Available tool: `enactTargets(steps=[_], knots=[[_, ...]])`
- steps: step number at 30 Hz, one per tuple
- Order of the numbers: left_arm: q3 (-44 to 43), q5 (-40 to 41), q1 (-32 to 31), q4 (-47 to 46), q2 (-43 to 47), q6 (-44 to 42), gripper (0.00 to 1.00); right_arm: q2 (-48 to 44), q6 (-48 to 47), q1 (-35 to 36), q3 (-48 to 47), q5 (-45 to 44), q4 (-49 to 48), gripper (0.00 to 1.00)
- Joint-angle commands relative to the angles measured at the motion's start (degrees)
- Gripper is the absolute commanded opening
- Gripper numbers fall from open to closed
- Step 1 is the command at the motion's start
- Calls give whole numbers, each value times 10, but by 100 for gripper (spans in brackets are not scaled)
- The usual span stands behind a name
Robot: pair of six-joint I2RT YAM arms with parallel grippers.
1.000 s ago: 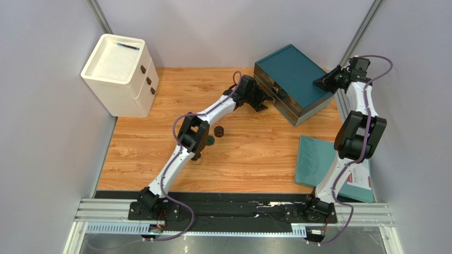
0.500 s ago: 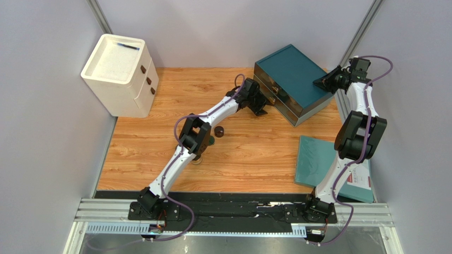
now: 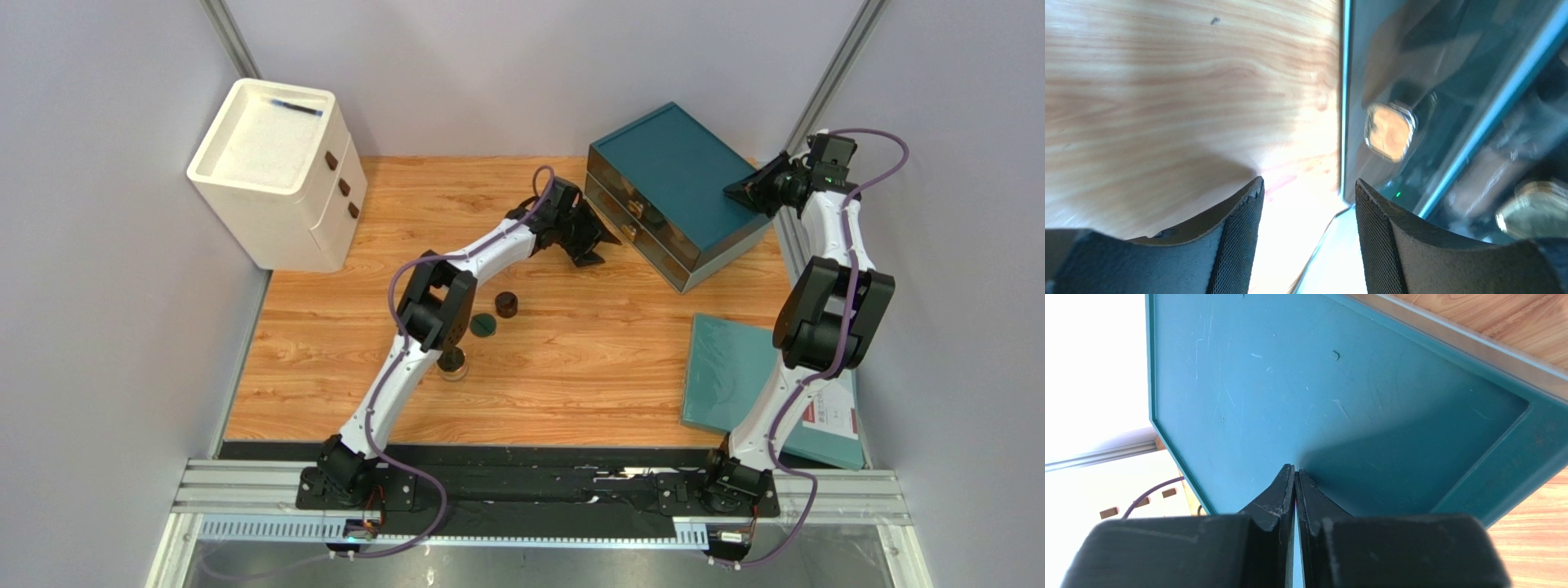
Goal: Organize the makeup
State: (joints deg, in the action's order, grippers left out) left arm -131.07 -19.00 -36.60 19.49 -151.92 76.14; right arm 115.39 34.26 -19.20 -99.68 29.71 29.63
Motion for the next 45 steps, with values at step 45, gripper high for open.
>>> enactTargets(steps=[45], knots=[[219,-97,16,64,269,-291,63,338,233,-23,-435,32,-22,0]])
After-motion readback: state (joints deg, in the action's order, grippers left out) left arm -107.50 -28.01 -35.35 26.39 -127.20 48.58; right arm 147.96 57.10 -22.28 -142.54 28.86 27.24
